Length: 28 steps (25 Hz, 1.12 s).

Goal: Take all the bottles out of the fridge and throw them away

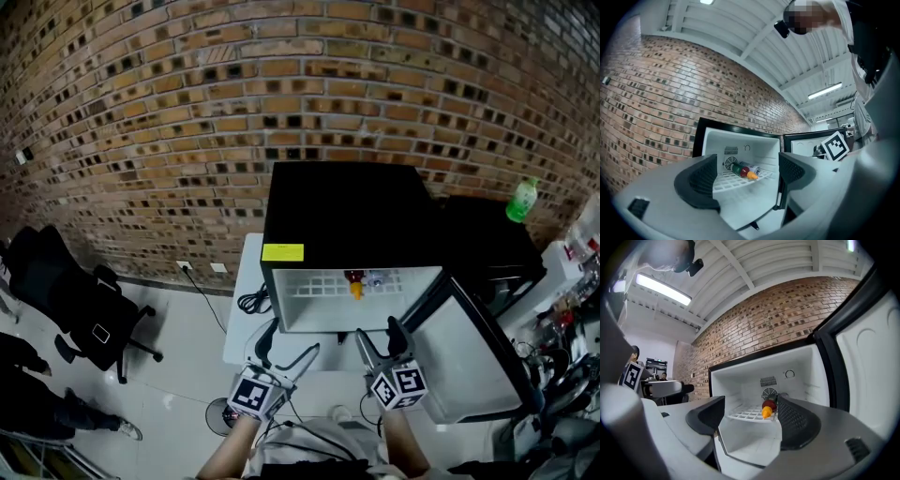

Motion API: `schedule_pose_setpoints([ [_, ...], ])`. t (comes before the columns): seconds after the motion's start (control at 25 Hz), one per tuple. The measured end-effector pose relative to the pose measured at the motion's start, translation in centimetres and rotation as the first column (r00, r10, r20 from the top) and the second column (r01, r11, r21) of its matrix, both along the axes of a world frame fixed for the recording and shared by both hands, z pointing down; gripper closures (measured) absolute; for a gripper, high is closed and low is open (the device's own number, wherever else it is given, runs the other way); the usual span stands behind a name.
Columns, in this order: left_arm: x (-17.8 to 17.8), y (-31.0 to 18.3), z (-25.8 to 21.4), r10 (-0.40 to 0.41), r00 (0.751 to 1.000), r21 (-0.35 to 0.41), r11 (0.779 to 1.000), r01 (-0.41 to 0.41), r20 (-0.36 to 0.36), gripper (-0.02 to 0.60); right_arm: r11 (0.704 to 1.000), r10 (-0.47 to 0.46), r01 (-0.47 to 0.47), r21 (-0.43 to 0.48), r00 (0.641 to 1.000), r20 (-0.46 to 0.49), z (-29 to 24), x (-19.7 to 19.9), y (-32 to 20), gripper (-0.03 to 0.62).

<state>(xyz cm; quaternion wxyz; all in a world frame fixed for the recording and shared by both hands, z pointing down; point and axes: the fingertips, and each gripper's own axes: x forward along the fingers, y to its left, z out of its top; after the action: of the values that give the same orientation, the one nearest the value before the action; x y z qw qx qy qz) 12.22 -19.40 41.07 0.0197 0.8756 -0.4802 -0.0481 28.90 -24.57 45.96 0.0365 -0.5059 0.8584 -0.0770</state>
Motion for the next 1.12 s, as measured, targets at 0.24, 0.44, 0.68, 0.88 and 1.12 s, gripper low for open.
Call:
schedule_pose_setpoints([
  [0.24,-1.5,0.3,0.9,-0.037,0.999,0.004,0.999,0.037,0.037,0.179,0.995,-0.025,0.017,-0.095,0.996,-0.088,4.2,-2.4,-5.6,0.247],
  [0.44,-2.4,0.6,0.8,-0.075,0.997,-0.017,0.997,0.076,0.024,0.179,0.990,-0.024,-0.001,-0.142,0.985,-0.171,7.1,-3.8,-9.8,0.276],
  [0.68,-4.1,1.3,1.4,-0.121,0.991,-0.014,0.992,0.122,0.050,0.179,0.981,0.007,-0.044,-0.187,0.981,-0.192,8.8,-4.1,-12.7,0.280],
  [0.88,-5.2,1.7,1.5,-0.155,0.987,-0.039,0.987,0.157,0.039,0.179,0.975,0.030,-0.075,-0.209,0.978,-0.207,9.0,-4.7,-14.5,0.329],
  [1.12,-5.8,2.0,2.0,-0.171,0.984,-0.038,0.984,0.173,0.042,0.179,0.965,0.099,-0.157,-0.209,0.959,-0.264,9.3,-3.8,-15.7,0.408],
])
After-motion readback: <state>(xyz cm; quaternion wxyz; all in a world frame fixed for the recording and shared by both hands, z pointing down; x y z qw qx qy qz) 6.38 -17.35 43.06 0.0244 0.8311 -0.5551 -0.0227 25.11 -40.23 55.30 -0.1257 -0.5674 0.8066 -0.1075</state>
